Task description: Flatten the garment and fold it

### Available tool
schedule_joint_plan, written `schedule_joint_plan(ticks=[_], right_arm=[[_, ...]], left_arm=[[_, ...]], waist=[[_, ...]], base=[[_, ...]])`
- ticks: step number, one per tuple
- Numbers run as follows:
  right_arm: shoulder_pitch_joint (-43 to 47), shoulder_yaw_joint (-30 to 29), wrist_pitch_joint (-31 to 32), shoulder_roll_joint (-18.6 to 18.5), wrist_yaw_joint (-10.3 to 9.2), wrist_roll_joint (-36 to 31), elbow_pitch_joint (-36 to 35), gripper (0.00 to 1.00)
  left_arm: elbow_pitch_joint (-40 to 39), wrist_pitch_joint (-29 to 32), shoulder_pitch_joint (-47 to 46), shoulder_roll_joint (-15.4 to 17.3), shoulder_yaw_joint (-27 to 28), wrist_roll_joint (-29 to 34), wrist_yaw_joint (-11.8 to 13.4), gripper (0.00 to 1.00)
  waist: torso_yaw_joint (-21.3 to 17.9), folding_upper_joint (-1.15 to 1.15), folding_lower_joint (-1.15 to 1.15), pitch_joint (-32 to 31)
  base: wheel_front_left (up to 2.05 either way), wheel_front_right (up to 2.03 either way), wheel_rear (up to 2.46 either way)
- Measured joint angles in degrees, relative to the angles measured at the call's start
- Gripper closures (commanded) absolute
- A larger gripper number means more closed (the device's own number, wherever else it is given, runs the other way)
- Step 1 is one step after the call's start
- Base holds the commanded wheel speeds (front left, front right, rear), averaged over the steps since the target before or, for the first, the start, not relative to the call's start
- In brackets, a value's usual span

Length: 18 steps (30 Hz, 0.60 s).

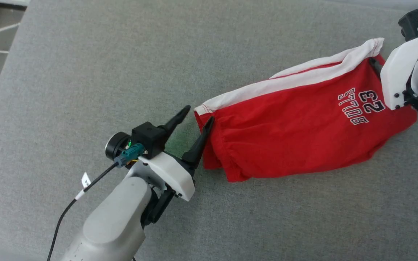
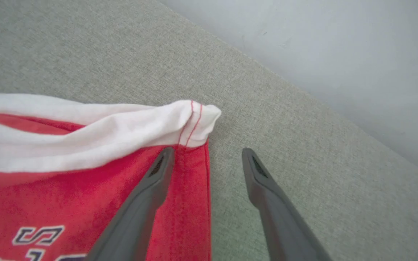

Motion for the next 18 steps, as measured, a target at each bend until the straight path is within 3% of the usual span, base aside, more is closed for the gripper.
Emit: schedule_joint_plan(ticks=[7, 18], right_arm=[[1.06, 1.93, -8.44, 0.69, 0.00, 3.03, -0.13, 0.00], [10.83, -1.32, -28.59, 0.20, 0.00, 5.84, -6.68, 0.00]], left_arm=[[-0.20, -0.63, 1.54, 0.68, 3.16, -0.30, 1.24, 0.00], [-10.95, -1.11, 12.17, 1.76, 14.95, -0.71, 7.26, 0.00]], waist=[[-0.81, 0.00, -0.01, -4.79], [-3.94, 0.00, -0.02, -14.26]], base=[[0.00, 0.00, 0.00], [0.00, 0.00, 0.00]])
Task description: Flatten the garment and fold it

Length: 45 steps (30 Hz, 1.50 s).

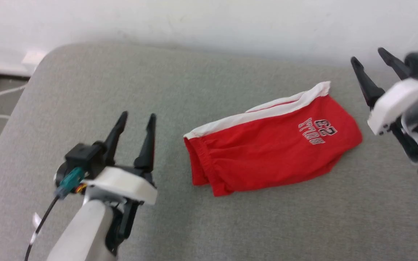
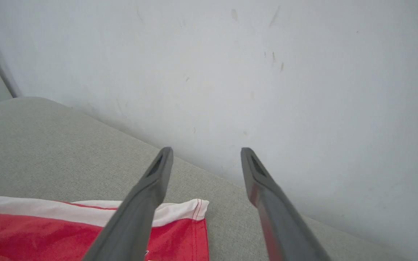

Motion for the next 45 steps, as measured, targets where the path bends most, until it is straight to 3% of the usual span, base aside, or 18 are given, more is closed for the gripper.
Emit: schedule_joint_plan(ticks=[5, 10, 18, 23, 32, 41, 45], right_arm=[[8.37, -7.03, -4.22, 0.66, 0.00, 0.07, -4.65, 0.00], [19.03, -14.78, -5.17, 3.80, 0.00, -2.13, -11.46, 0.00], [35.96, -29.05, -3.89, 14.46, 0.00, -9.39, -23.93, 0.00], [42.62, -33.43, 0.29, 20.41, 0.00, -14.01, -31.48, 0.00], [43.92, -34.17, 16.11, 22.16, 0.00, -17.33, -36.82, 0.00], [27.11, -38.28, 44.22, 22.06, -0.01, -15.72, -30.74, 0.00], [19.91, -41.22, 51.26, 21.76, -0.01, -17.09, -25.95, 0.00]], left_arm=[[-5.02, 0.00, 7.03, -0.78, 5.49, 3.27, 1.59, 0.00], [-6.20, 0.00, 13.63, -2.21, 9.18, 5.38, 1.78, 0.00], [-5.09, 0.00, 20.63, -4.88, 11.09, 9.28, 1.80, 0.00], [-4.11, 0.00, 22.29, -6.53, 11.51, 11.06, 1.64, 0.00], [-6.19, 0.00, 22.19, -8.61, 10.77, 14.68, 1.29, 0.00], [-5.79, 0.00, 17.80, -9.71, 9.80, 15.83, -0.89, 0.00], [-5.37, 0.00, 15.85, -10.48, 9.53, 15.92, -1.77, 0.00]], waist=[[-2.01, -0.01, 0.00, -3.43], [-4.44, -0.01, 0.00, -5.75], [-7.64, -0.01, 0.01, -7.81], [-8.53, -0.01, 0.01, -7.77], [-7.67, -0.01, 0.02, -4.23], [-5.27, -0.01, 0.03, 2.09], [-3.14, -0.01, 0.04, 4.53]], base=[[0.00, 0.00, 0.00], [0.00, 0.00, 0.00], [0.00, 0.00, 0.00], [0.00, 0.00, 0.00], [0.00, 0.00, 0.00], [0.00, 0.00, 0.00], [0.00, 0.00, 0.00]])
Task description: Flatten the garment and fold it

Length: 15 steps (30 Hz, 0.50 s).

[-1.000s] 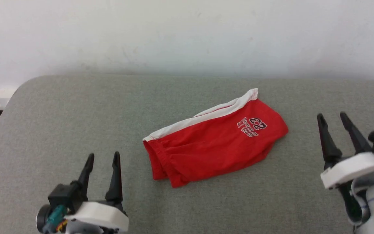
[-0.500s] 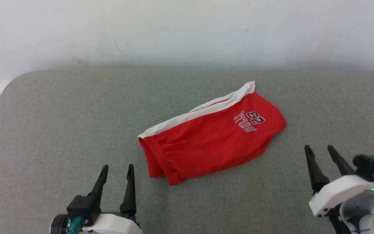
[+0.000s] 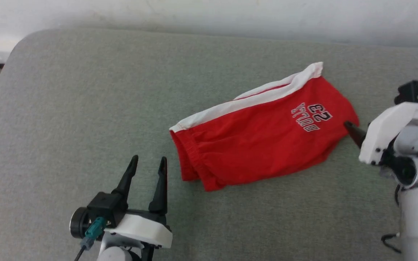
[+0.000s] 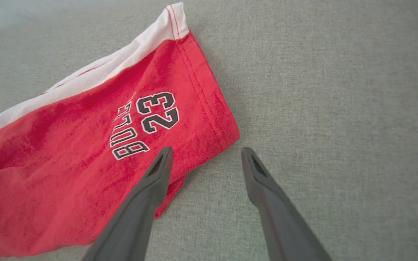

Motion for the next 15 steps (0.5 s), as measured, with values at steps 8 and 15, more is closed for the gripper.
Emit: schedule_joint_plan(ticks=[8, 15], right_arm=[[-7.14, -4.86, 3.56, -0.93, 0.00, -5.58, 10.35, 0.00], [-9.35, -4.86, 0.34, -3.12, 0.00, -7.10, 15.24, 0.00]], left_arm=[[0.79, 0.00, -0.94, -1.34, -0.04, 1.01, -1.04, 0.00], [0.85, 0.00, -1.14, -2.02, 0.05, 1.60, -1.55, 0.00]], waist=[[5.07, 0.00, 0.00, 3.07], [8.12, 0.01, -0.02, 4.60]], base=[[0.00, 0.00, 0.00], [0.00, 0.00, 0.00]])
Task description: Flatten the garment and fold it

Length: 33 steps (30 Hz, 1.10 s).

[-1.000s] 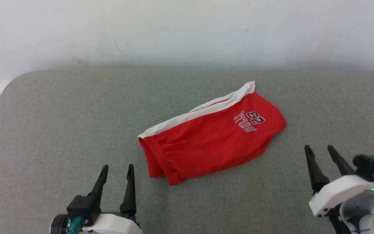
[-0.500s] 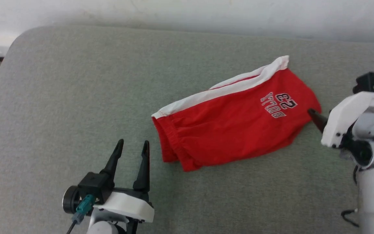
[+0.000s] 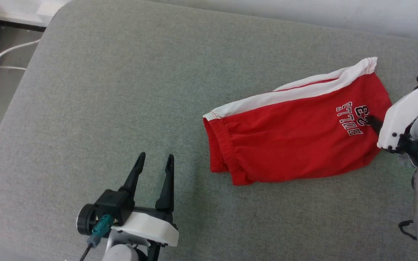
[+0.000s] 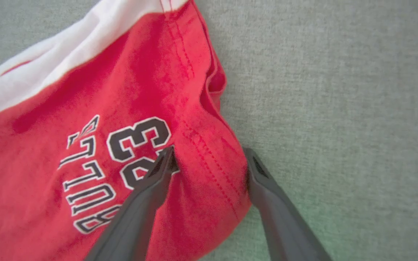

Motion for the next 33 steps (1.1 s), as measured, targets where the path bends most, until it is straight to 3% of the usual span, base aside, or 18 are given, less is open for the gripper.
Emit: schedule_joint_plan(ticks=[1, 2, 3, 7, 12, 17, 22, 25, 33], right_arm=[[-0.25, 0.21, -0.26, -0.21, -0.01, 0.03, 0.56, 0.00], [-0.40, 0.60, -0.34, -0.51, -0.04, 0.07, 1.03, 0.39], [-0.41, 1.13, -0.75, -0.79, -0.05, 0.13, 1.40, 0.98], [-0.29, 2.67, -3.52, -1.24, 0.00, 1.01, 3.12, 1.00], [1.13, 4.43, -7.54, -1.29, 0.01, 2.31, 4.03, 1.00], [3.07, 7.87, -8.90, -1.44, 0.01, 4.80, 3.02, 1.00], [3.33, 10.11, -8.87, -1.51, 0.01, 6.45, 2.10, 1.00], [3.32, 10.69, -9.10, -1.60, 0.01, 6.67, 1.93, 1.00], [2.77, 13.14, -10.01, -1.77, 0.01, 7.92, 1.47, 1.00]], left_arm=[[0.00, 0.00, 0.00, -0.08, 0.05, 0.09, -0.01, 0.00], [0.00, 0.00, 0.00, -0.13, 0.09, 0.25, -0.01, 0.00], [0.04, 0.00, 0.01, -0.21, 0.12, 0.40, -0.02, 0.00], [0.55, 0.00, 0.04, -0.57, 0.12, 0.42, -0.18, 0.00], [2.92, 1.45, 0.09, -0.79, -1.21, -1.33, -2.40, 0.00], [3.60, 12.02, -0.44, -1.02, -4.95, -5.50, -4.89, 0.00], [1.77, 22.05, -4.25, -1.37, -7.51, -8.49, -5.61, 0.00], [0.88, 25.91, -5.75, -1.47, -7.82, -9.33, -4.56, 0.00], [3.48, 31.04, -8.24, -1.33, -8.28, -5.80, 1.65, 0.00]], waist=[[0.21, 0.00, 0.00, 0.16], [0.37, 0.00, 0.00, 0.27], [0.46, 0.00, 0.00, 0.30], [0.33, 0.00, 0.00, -0.39], [-0.58, 0.00, 0.00, -1.77], [-2.28, 0.00, 0.00, -2.66], [-4.27, 0.00, 0.00, -2.61], [-5.11, 0.00, 0.01, -2.32], [-6.26, 0.00, 0.01, -1.14]], base=[[0.00, 0.00, 0.00], [0.00, 0.00, 0.00], [0.00, 0.00, 0.00], [0.00, 0.00, 0.00], [0.00, 0.00, 0.00], [0.00, 0.00, 0.00], [0.00, 0.00, 0.00], [0.00, 0.00, 0.00], [0.00, 0.00, 0.00]])
